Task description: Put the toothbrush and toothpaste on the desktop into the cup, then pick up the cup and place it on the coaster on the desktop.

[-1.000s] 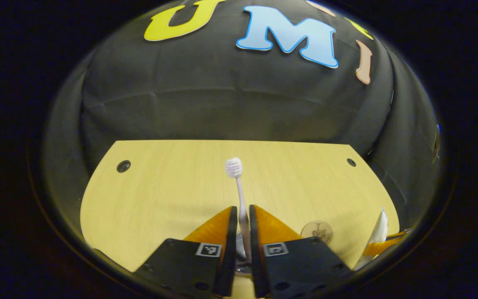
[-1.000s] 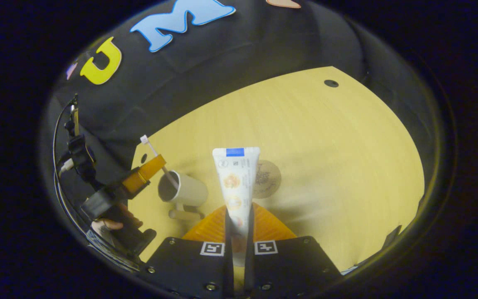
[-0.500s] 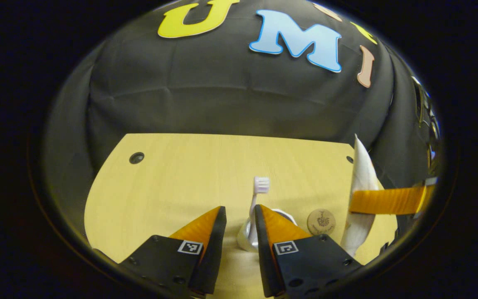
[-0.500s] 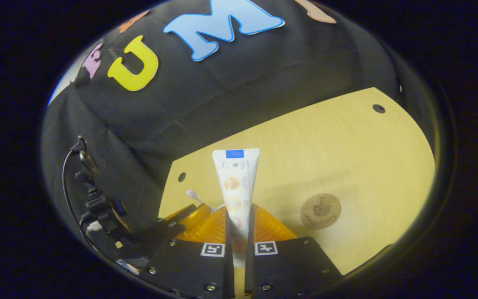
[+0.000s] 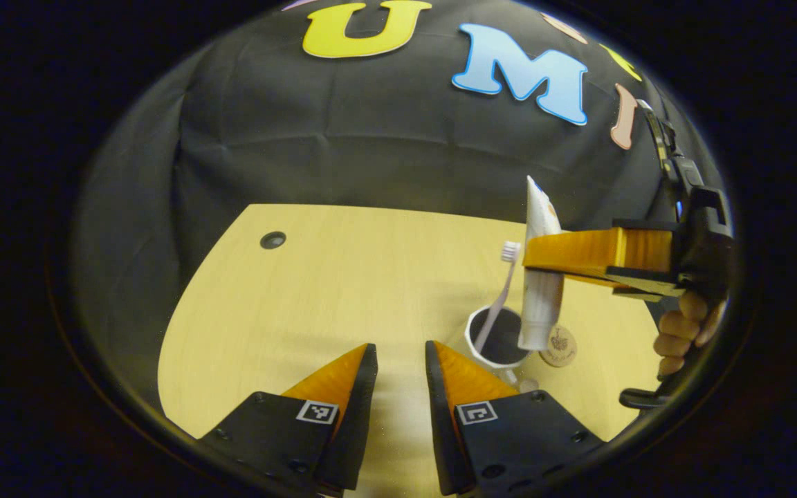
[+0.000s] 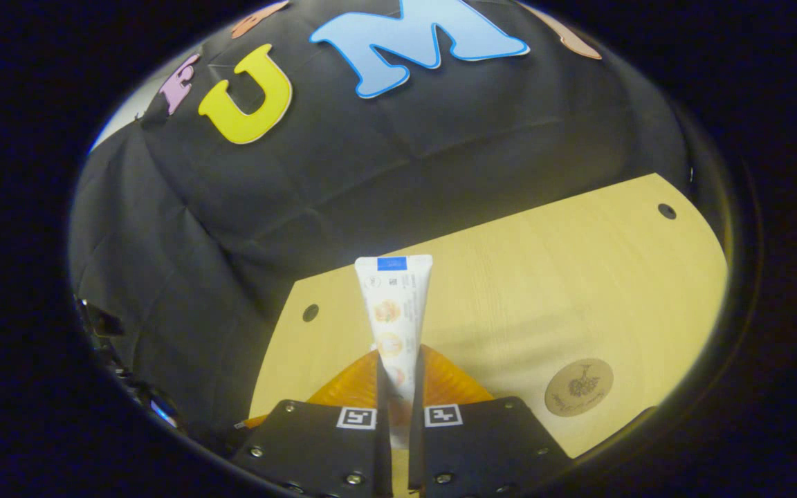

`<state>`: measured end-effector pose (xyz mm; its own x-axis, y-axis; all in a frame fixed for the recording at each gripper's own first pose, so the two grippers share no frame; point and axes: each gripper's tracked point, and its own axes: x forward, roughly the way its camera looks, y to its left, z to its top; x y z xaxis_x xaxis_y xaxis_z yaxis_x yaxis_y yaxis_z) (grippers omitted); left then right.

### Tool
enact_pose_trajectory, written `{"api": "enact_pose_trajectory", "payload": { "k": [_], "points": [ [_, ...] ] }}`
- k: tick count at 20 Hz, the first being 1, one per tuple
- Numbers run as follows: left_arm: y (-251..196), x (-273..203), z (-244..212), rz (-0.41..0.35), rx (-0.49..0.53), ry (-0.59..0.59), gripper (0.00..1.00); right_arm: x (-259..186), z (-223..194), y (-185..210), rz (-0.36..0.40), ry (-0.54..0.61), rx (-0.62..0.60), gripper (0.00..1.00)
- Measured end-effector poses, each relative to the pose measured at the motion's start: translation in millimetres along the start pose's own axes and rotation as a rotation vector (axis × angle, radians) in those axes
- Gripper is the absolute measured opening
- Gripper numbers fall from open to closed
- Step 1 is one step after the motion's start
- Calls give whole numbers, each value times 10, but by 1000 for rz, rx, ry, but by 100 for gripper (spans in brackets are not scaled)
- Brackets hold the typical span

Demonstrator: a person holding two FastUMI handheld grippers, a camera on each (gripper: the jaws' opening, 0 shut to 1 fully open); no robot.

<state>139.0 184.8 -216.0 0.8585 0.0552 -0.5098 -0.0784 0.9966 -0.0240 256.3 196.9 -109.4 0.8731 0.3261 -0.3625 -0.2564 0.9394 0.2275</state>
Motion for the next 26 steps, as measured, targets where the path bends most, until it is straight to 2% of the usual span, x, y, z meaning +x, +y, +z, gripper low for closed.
{"api": "enact_pose_trajectory", "payload": {
  "k": [8, 11, 16, 17, 18, 22, 23, 25, 26],
  "points": [
    [68, -158, -333, 19, -24, 46, 49, 170, -190, 8, -29, -116, -202, 11],
    [-27, -171, -398, 8, -23, 54, 49, 188, -287, -28, -22, -126, -208, 11],
    [-244, -160, -452, -16, -10, 58, 48, 53, -459, -36, 6, -97, -196, 24],
    [-268, -183, -479, -22, -9, 59, 48, -14, -438, -47, 2, -100, -194, 20],
    [-308, -183, -476, -26, -9, 58, 49, -45, -423, -39, 1, -100, -191, 25],
    [-482, -181, -485, -44, -6, 57, 49, -171, -443, 6, 39, -82, -181, 28],
    [-521, -179, -504, -47, -5, 56, 48, -191, -436, 8, 46, -79, -177, 32],
    [-586, -186, -529, -52, -5, 59, 48, -221, -468, 9, 48, -72, -178, 70],
    [-623, -183, -535, -54, -4, 58, 46, -287, -442, -9, 49, -78, -176, 84]
  ]
}}
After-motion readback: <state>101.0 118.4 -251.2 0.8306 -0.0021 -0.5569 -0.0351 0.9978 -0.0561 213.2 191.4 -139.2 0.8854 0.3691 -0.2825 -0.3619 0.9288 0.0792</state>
